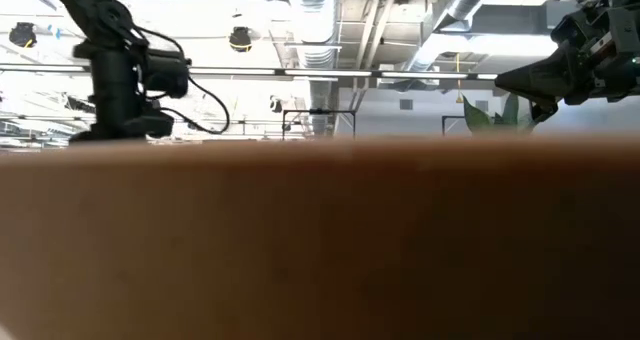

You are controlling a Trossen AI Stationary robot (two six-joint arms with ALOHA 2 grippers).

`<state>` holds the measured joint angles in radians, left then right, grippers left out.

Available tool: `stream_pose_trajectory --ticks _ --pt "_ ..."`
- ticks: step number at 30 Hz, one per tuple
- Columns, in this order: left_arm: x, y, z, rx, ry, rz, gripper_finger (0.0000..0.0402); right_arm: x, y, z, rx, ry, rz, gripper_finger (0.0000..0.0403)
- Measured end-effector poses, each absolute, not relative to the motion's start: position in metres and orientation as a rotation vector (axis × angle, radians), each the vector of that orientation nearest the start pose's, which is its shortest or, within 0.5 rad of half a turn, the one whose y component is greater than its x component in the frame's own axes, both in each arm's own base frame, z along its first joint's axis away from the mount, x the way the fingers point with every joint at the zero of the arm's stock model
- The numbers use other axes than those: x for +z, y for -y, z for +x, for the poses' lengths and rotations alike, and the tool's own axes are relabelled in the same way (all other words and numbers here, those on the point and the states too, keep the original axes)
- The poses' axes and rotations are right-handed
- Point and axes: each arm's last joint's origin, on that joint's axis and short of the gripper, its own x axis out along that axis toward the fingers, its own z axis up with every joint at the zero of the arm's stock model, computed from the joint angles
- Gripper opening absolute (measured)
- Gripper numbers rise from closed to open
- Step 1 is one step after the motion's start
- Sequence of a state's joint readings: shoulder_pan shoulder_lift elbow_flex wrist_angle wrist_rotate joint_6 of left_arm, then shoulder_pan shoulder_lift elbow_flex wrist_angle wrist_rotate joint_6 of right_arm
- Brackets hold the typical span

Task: Pick and place plate/cup/fork/spoon on tray
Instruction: Put the orange plate on the center of the blue tray

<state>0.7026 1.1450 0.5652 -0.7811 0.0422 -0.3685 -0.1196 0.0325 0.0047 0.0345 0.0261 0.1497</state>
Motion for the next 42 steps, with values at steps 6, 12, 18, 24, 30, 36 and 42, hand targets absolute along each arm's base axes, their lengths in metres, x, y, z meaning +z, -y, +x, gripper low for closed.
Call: stream_pose_trajectory --ticks 6,12,18,24,30,36,42 --pt "0.189 -0.089 0.136 0.760 -1.013 -0.705 0.0000 0.166 0.013 0.099 -0.145 0.017 0.149 0.0047" --pt "0.207 -0.068 0.144 0.729 -0.859 -0.546 0.0000 0.166 0.013 0.099 -0.146 0.017 0.149 0.0047" --pt "0.210 -0.049 0.160 0.634 -0.703 -0.498 0.0000 0.167 0.013 0.099 -0.161 0.026 0.148 0.0047" --pt "0.194 -0.037 0.145 0.789 -0.855 -0.565 0.0000 0.172 0.012 0.098 -0.132 0.090 0.218 0.0047" --pt "0.195 -0.033 0.150 0.750 -0.839 -0.515 0.0000 0.178 0.012 0.098 -0.127 0.123 0.223 0.0034" --pt "0.195 -0.027 0.166 0.596 -0.666 -0.416 0.0000 0.182 0.012 0.101 -0.133 0.060 0.233 0.0012" --pt "0.187 -0.023 0.176 0.427 -0.468 -0.413 0.0000 0.198 0.008 0.109 -0.101 -0.071 0.259 0.0005"
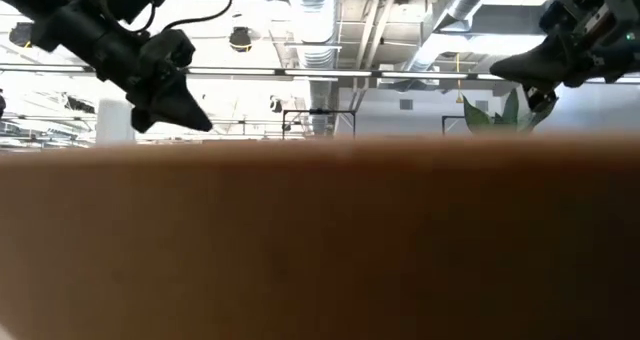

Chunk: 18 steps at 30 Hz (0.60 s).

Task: Pick and place plate/cup/fork/spoon on tray
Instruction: Put the orange plate on the center of the blue tray

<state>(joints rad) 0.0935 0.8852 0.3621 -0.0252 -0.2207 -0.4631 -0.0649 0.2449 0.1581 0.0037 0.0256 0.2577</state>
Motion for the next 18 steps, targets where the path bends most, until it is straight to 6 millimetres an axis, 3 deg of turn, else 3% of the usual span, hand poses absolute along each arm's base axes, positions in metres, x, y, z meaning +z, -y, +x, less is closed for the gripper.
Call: stream_pose_trajectory --ticks 3,8,18 --pt "0.187 -0.022 0.177 0.403 -0.413 -0.382 0.0000 0.207 0.003 0.118 -0.068 -0.140 0.290 0.0011" --pt "0.184 -0.022 0.177 0.385 -0.358 -0.348 0.0000 0.206 -0.007 0.139 -0.032 -0.294 0.368 0.0046" --pt "0.179 -0.023 0.175 0.391 -0.390 -0.270 0.0000 0.208 -0.042 0.197 -0.010 -0.544 0.458 0.0119"
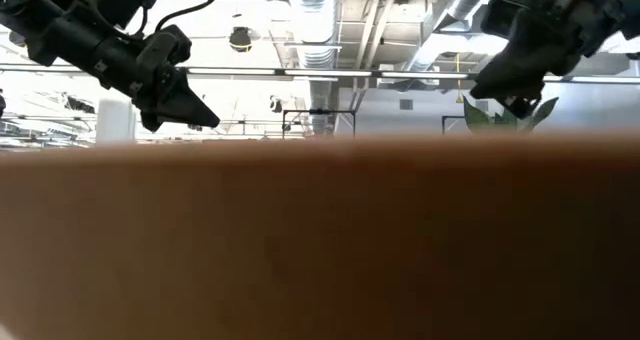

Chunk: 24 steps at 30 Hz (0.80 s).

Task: Pick and place plate/cup/fork/spoon on tray
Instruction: Put the orange plate on the center of the blue tray

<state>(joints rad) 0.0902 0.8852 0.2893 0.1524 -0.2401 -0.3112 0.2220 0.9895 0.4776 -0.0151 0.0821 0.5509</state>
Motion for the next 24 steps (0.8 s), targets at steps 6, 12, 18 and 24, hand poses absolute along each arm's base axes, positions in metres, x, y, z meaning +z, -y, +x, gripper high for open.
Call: stream_pose_trajectory --ticks 6,12,18,24 --pt "0.179 -0.023 0.175 0.384 -0.396 -0.242 0.0000 0.199 -0.059 0.243 -0.034 -0.672 0.475 0.0200" --pt "0.179 -0.022 0.174 0.369 -0.408 -0.201 0.0000 0.184 -0.081 0.286 -0.019 -0.824 0.474 0.0228" --pt "0.178 -0.022 0.175 0.357 -0.411 -0.192 0.0000 0.177 -0.104 0.318 -0.067 -1.035 0.390 0.0213" --pt "0.179 -0.022 0.175 0.352 -0.414 -0.170 0.0000 0.172 -0.115 0.340 -0.109 -1.177 0.309 0.0189"
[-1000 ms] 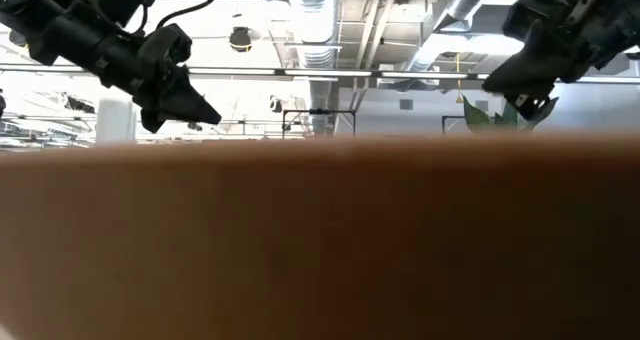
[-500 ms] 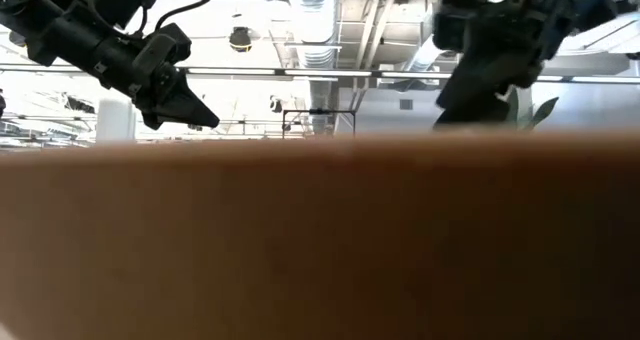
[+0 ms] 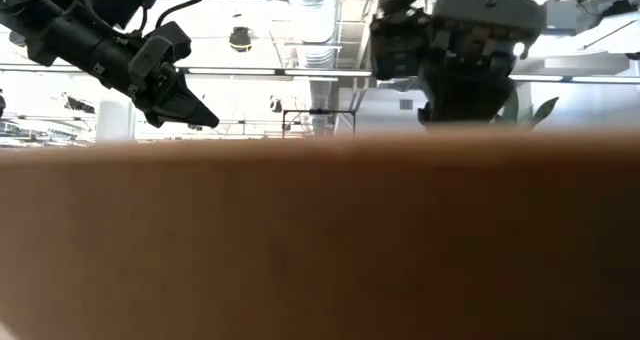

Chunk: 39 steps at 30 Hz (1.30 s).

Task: Pick and place plate/cup/fork/spoon on tray
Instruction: Put the orange plate on the center of the blue tray

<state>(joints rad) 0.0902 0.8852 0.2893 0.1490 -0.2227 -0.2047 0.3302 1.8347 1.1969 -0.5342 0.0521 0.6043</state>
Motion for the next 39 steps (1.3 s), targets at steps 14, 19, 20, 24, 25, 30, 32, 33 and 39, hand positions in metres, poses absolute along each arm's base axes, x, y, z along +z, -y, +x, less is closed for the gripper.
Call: stream_pose_trajectory --ticks 14,19,20,24,25,30,32,33,39 --pt "0.179 -0.022 0.175 0.348 -0.416 -0.160 0.0000 0.157 -0.118 0.353 -0.136 -1.282 0.286 0.0094" --pt "0.179 -0.022 0.175 0.348 -0.416 -0.161 0.0000 0.156 -0.118 0.353 -0.136 -1.284 0.287 0.0065" --pt "0.179 -0.022 0.175 0.348 -0.416 -0.161 0.0000 0.157 -0.118 0.353 -0.136 -1.284 0.287 0.0058" --pt "0.179 -0.022 0.175 0.348 -0.416 -0.162 0.0000 0.161 -0.119 0.355 -0.125 -1.288 0.286 0.0029" --pt "0.179 -0.022 0.175 0.348 -0.416 -0.162 0.0000 0.163 -0.119 0.356 -0.118 -1.288 0.283 0.0022" --pt "0.179 -0.022 0.175 0.347 -0.416 -0.163 0.0000 0.178 -0.119 0.363 -0.096 -1.304 0.260 0.0007" --pt "0.179 -0.022 0.175 0.347 -0.416 -0.162 0.0000 0.187 -0.116 0.367 -0.073 -1.307 0.279 0.0010" --pt "0.179 -0.022 0.175 0.346 -0.416 -0.161 0.0000 0.192 -0.114 0.370 -0.061 -1.304 0.285 0.0012" --pt "0.179 -0.022 0.175 0.347 -0.415 -0.161 0.0000 0.231 -0.093 0.388 -0.036 -1.252 0.301 0.0011"
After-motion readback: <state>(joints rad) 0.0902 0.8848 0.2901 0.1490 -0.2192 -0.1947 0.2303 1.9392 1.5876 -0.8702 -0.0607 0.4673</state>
